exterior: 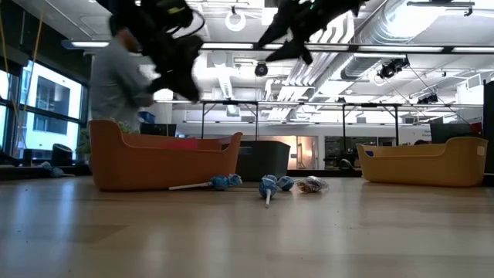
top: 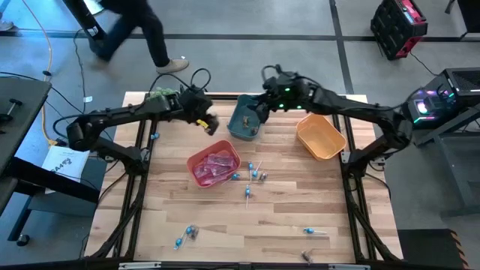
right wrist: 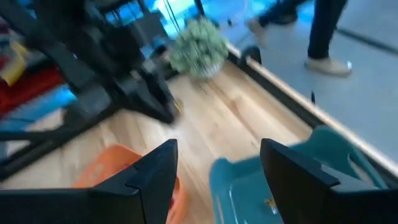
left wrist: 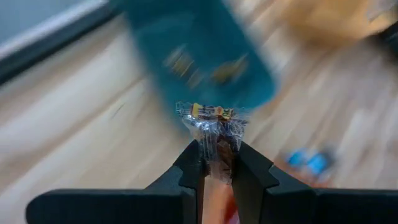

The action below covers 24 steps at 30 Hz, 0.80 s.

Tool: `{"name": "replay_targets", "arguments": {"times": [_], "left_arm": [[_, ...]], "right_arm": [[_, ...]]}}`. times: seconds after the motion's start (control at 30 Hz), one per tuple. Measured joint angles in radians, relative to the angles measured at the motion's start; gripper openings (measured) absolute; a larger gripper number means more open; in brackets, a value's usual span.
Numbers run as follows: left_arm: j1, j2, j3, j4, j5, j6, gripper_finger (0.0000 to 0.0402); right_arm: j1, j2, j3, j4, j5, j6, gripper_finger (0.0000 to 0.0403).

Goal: Sort candy
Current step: Put the black candy into the blue bin

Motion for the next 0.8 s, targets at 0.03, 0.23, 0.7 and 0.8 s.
{"name": "replay_targets", "arguments": {"times": [0.03,0.23,0.7,0.8], "left_arm": [[-0.012,0.021,0.0,0.078,0.003,0.0,0.0045],[-0.052,0.171,0.0,0.454,-0.002,-0.001,0.0053],[-0.041,0.322,0.0,0.566,0.016,-0.079,0.0224],[-0.042,0.322,0.0,0.592,0.082,-0.08,0.0258]], "right_arm": [[0.0,-0.023,0.0,-0.002,0.007,0.0,0.0225],[0.0,-0.132,0.0,-0.016,0.039,0.002,0.0225],[0.001,-0.193,0.0,-0.116,0.059,0.029,0.0224],[0.001,-0.189,0.0,-0.117,0.059,0.029,0.0224]]}}
